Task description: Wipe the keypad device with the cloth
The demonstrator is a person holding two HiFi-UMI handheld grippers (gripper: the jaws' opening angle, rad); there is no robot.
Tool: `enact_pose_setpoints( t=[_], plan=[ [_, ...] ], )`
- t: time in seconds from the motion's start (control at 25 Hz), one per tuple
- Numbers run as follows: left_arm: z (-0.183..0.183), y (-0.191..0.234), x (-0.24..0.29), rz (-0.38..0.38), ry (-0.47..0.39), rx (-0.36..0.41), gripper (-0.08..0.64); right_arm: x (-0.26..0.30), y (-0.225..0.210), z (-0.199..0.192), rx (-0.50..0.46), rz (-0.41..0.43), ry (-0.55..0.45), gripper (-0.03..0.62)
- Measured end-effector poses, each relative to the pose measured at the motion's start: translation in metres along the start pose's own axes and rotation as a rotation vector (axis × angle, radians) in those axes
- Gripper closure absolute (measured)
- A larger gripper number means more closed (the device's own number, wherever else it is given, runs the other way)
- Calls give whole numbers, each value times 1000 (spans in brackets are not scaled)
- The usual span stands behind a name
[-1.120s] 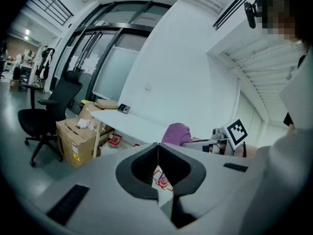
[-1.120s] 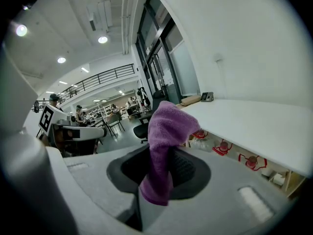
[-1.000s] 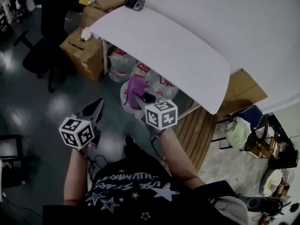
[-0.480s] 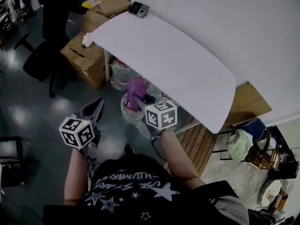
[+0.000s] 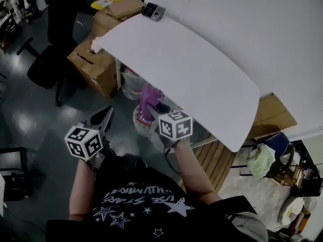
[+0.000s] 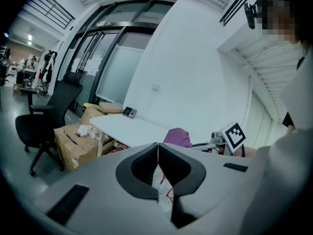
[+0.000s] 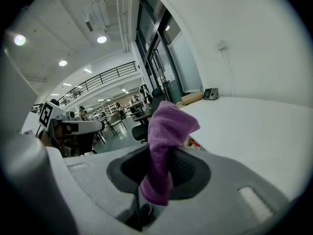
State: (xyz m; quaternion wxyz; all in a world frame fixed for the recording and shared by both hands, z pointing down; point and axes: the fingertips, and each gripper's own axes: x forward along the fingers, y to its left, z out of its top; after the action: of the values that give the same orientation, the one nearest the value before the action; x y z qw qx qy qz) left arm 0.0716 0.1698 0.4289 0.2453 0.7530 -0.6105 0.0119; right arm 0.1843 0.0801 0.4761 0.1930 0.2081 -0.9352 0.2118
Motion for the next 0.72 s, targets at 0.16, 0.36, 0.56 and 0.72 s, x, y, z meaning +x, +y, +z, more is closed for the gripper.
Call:
enact_pose_setpoints(
  t=[0.16, 0.36, 0.56, 0.72],
  plan=[
    [3, 17, 6, -21, -3, 0, 551, 11, -3, 3, 4, -25, -6, 497],
    [16, 46, 25, -66, 11, -1, 551, 35, -15, 15, 29, -79, -5, 496],
    [28, 91, 41, -111, 33, -16, 551, 73, -12, 24, 48, -113, 6, 497],
    [47, 131, 56, -160, 47, -13, 551, 110, -12, 37, 76, -156, 14, 497]
  ],
)
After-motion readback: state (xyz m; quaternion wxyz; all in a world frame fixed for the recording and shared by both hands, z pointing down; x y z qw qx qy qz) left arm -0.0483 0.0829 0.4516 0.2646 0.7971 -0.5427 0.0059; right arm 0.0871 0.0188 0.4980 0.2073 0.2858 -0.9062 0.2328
